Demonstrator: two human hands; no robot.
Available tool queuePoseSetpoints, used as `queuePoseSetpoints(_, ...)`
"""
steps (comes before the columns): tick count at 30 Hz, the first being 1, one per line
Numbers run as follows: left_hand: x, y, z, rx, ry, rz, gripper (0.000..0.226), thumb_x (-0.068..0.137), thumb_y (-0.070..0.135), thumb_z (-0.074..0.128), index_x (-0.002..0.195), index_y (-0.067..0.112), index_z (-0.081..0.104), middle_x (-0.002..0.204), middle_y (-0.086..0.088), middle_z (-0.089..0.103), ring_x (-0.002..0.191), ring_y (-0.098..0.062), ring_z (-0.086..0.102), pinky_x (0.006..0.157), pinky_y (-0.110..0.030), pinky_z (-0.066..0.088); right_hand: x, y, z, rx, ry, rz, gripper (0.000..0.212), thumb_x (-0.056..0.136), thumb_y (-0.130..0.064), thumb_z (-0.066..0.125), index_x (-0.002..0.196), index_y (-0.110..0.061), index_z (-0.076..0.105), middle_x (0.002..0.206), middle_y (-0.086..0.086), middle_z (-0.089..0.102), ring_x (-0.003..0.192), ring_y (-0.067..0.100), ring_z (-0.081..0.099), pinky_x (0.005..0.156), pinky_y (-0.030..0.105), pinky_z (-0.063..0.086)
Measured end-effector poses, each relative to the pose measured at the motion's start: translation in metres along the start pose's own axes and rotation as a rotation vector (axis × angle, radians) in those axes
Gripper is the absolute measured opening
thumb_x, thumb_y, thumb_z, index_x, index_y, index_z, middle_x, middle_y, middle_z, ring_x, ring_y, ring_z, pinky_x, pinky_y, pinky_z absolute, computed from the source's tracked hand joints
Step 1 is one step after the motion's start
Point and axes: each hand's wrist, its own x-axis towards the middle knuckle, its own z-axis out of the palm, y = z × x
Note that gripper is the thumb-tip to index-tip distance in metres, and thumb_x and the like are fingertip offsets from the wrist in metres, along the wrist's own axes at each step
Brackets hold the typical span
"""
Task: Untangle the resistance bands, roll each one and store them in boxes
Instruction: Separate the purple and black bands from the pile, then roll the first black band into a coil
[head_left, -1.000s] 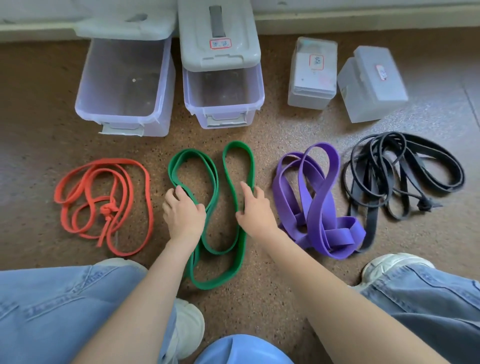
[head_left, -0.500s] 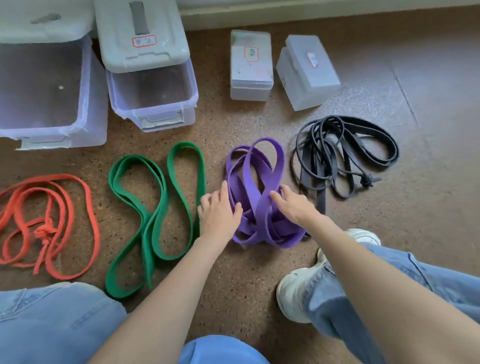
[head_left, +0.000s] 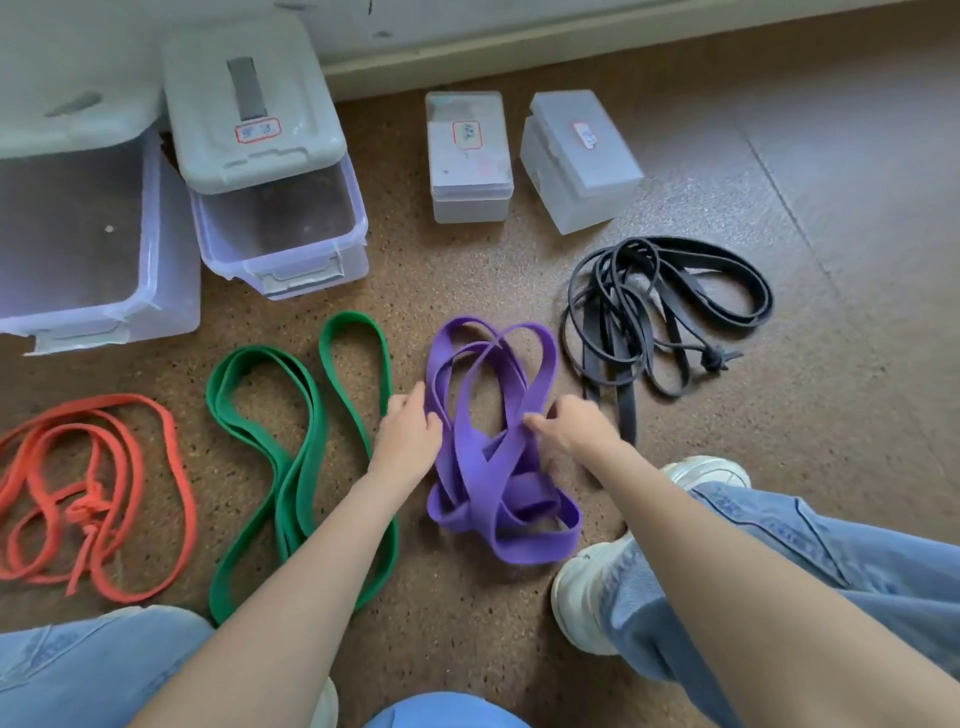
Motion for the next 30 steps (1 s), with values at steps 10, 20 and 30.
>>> queuePoseSetpoints(10, 0.015, 0.07, 0.023, 0.261, 0.187, 0.227, 0.055, 0.09, 0.016, 0.044, 0.144, 0.018, 0.03, 0.149, -0.002, 0.031, 0.135, -0.022, 0.03, 0.109, -0.041, 0.018, 0.038, 0.031, -0.048, -0.309, 0.194, 0.011, 0.053, 0.09, -0.015, 0.055, 0.138, -0.021, 0.032, 0.153, 0.003, 0.016, 0.137, 0.042, 0.017, 0.106, 0.054, 0.024)
queuePoseSetpoints(20, 0.0, 0.086, -0.005, 0.226, 0.119, 0.309, 0.054, 0.092, 0.011, 0.044, 0.144, 0.009, 0.028, 0.148, -0.011, 0.031, 0.132, -0.029, 0.035, 0.107, -0.038, 0.027, 0.012, 0.026, -0.12, 0.008, 0.696, 0.005, 0.024, 0.092, -0.01, 0.044, 0.115, -0.002, 0.043, 0.129, 0.019, 0.04, 0.115, 0.039, 0.041, 0.085, 0.045, 0.041)
queuePoseSetpoints(30, -0.058, 0.187, -0.096, -0.407, -0.017, 0.631, 0.106, 0.068, 0.041, 0.079, 0.148, 0.028, 0.011, 0.155, 0.001, 0.022, 0.141, -0.015, 0.02, 0.114, -0.038, 0.02, -0.152, -0.068, -0.245, 0.328, 0.212, -0.553, 0.007, 0.08, -0.014, 0.063, 0.083, -0.008, 0.065, 0.067, 0.003, 0.064, 0.062, 0.017, 0.058, 0.055, 0.021, 0.044)
